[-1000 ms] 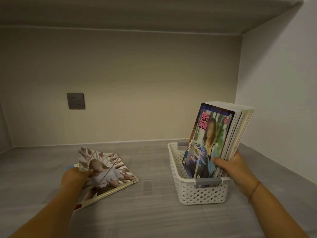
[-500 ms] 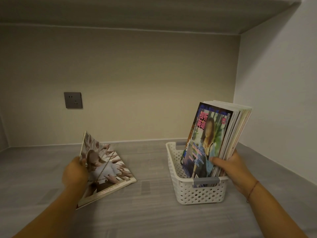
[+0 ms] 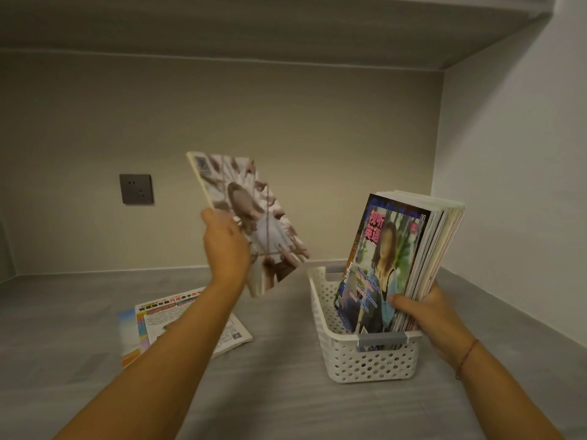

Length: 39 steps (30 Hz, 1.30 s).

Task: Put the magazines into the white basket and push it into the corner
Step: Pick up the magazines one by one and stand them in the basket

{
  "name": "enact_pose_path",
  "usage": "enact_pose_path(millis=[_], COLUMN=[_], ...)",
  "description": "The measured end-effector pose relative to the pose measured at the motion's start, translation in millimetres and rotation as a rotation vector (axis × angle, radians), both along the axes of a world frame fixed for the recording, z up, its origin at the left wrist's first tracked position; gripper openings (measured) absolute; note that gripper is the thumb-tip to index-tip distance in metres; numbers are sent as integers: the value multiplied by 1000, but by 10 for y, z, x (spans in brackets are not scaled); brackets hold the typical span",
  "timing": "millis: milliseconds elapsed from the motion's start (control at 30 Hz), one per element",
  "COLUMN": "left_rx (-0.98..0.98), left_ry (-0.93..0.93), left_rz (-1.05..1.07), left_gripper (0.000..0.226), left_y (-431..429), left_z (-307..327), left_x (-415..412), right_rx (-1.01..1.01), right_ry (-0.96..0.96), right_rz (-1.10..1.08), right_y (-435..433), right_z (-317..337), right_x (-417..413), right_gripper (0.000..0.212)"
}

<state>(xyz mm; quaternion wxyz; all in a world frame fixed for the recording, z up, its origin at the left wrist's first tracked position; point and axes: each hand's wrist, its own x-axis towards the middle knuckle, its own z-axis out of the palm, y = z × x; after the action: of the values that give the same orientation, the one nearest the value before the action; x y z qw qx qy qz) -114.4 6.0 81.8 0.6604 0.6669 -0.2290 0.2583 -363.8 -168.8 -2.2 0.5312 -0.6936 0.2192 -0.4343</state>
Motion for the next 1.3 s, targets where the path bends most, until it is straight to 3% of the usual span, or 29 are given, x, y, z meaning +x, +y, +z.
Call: enact_pose_path(millis=[133,267,533,833,933,1033,1300], left_rx=[-25,6,158,49,130,246,481], left_ry=[-108,-72,-124,135,198,309,234], left_rz=[-38,-78,-245,-833,-974,-1084,-1189], left_gripper=[18,26,23,35,37,44,59], left_y=[-299,-582,-796,-833,-835,-808,-688], left_z=[33,-111,-356,-543,-553,-611,-527], left_x=[-526,-874,-1271,-1540,-1555,-1600,-1425], right_rx=[1,1,-23,-86,-110,-137,-182], right_ry=[-8,-23,-52,-57,-53,-41,5], right_rz=[8,32,85,163,164,166,187], right_y=[-20,-39,-39,30,21,41,31], right_z=[-8,-18,-12,35,38,52,82], right_x=[-7,-9,-9,-34,-29,-36,-53], right_gripper=[37,40,41,59,66,59,65])
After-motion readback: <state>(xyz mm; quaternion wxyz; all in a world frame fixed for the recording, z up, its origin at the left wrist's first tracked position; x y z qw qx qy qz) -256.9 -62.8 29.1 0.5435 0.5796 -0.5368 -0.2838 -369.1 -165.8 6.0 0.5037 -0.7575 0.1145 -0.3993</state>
